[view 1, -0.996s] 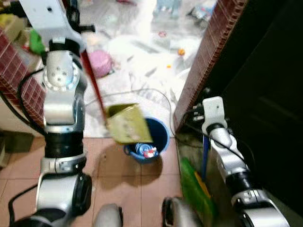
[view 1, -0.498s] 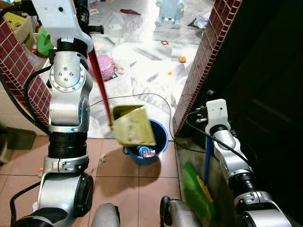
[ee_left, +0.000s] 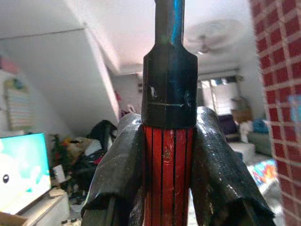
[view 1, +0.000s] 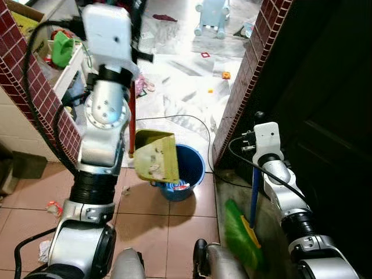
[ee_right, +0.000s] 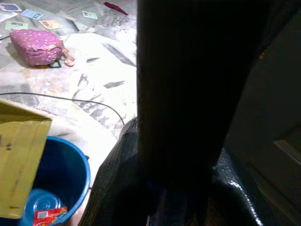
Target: Sweep floor
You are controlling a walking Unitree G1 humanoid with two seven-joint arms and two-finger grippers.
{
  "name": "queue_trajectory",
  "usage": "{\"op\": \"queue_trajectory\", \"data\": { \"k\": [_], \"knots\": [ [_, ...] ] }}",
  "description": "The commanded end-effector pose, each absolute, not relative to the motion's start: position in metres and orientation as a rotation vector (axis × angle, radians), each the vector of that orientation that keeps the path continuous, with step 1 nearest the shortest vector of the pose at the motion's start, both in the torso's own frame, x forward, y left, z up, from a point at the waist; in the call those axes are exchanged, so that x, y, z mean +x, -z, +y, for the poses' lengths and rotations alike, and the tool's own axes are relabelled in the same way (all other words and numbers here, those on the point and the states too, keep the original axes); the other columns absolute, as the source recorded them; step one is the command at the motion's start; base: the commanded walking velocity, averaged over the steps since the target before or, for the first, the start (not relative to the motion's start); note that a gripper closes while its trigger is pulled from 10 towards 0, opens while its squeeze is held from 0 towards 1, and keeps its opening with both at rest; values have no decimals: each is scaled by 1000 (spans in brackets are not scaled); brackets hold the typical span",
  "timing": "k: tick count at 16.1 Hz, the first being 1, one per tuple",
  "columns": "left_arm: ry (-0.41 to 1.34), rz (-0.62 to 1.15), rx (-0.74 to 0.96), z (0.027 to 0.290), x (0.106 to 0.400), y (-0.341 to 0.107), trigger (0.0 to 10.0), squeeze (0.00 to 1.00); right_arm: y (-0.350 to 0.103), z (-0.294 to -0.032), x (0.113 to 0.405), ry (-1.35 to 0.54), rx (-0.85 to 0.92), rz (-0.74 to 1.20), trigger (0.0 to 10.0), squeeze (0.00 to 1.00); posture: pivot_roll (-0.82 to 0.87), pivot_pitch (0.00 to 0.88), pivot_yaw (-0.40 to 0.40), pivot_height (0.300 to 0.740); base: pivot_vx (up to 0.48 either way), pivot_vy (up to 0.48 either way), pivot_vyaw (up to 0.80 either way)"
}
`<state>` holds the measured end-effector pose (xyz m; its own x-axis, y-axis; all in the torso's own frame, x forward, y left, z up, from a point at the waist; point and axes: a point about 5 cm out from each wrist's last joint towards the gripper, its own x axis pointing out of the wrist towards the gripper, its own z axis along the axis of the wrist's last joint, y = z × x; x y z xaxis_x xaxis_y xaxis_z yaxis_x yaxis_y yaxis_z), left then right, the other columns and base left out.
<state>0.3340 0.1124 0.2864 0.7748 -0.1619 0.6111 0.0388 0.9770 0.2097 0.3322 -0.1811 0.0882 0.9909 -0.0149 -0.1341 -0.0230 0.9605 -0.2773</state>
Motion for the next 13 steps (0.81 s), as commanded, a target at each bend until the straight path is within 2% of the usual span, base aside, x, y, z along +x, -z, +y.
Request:
{"op": "queue_trajectory", "data": {
  "k": [1, 6, 8, 10, 11, 13],
  "knots": [
    [188, -754, 239, 95, 326, -287, 10000, 0, -86, -187, 329, 8, -297, 150, 10000, 0, -15, 119, -19, 740, 0, 0, 0],
    [362, -738, 239, 64, 317, -267, 10000, 0, -87, -186, 329, 3, -286, 141, 10000, 0, -18, 122, -19, 740, 0, 0, 0],
    [579, -660, 223, 36, 311, -254, 10000, 0, -87, -185, 329, -12, -284, 138, 10000, 0, -6, 123, -26, 740, 0, 0, 0],
    [768, -653, 299, 13, 301, -250, 10000, 0, -87, -185, 329, -16, -286, 137, 10000, 0, -1, 124, -27, 740, 0, 0, 0],
    [961, -635, 412, -6, 287, -240, 10000, 0, -87, -185, 330, -17, -284, 137, 10000, 0, 0, 124, -28, 740, 0, 0, 0],
    [1102, -610, 559, -18, 275, -226, 10000, 0, -88, -182, 330, -25, -282, 129, 10000, 0, -2, 124, -29, 740, 0, 0, 0]
  ]
}}
